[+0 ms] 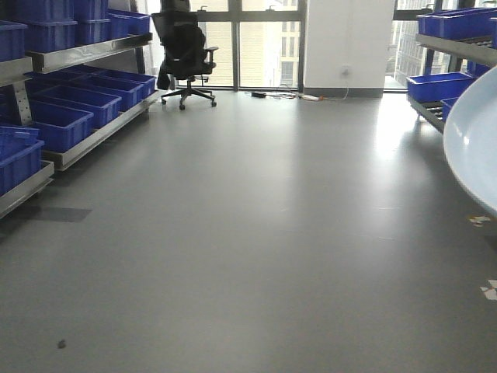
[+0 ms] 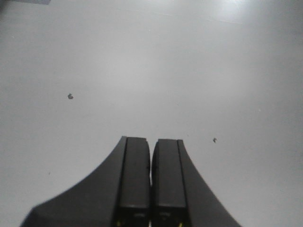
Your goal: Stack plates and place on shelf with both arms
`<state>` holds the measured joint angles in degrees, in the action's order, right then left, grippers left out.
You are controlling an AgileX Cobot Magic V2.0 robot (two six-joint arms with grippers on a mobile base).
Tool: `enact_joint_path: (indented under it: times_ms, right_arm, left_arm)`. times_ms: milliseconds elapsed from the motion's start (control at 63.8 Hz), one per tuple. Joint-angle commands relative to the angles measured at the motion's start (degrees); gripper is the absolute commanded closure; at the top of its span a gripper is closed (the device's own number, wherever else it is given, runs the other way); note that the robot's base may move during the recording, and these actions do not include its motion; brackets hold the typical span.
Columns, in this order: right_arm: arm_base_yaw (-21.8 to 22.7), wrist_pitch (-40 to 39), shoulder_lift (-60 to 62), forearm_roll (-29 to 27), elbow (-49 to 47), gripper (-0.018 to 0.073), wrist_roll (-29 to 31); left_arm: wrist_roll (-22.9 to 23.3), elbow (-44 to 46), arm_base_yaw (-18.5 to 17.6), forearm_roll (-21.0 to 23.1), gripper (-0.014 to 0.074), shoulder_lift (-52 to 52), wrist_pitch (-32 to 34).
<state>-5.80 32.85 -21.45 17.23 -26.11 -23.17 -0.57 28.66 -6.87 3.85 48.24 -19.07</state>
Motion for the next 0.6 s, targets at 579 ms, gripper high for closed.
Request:
enact_joint_path:
  times_ms: [579]
  right_arm:
    - [0.46,-5.20,-0.19,0.63,-1.75,0.0531,0.11]
  left_arm:
    - [0.57,1.50,0.18,0.31,0.0510,-0.29,4.51]
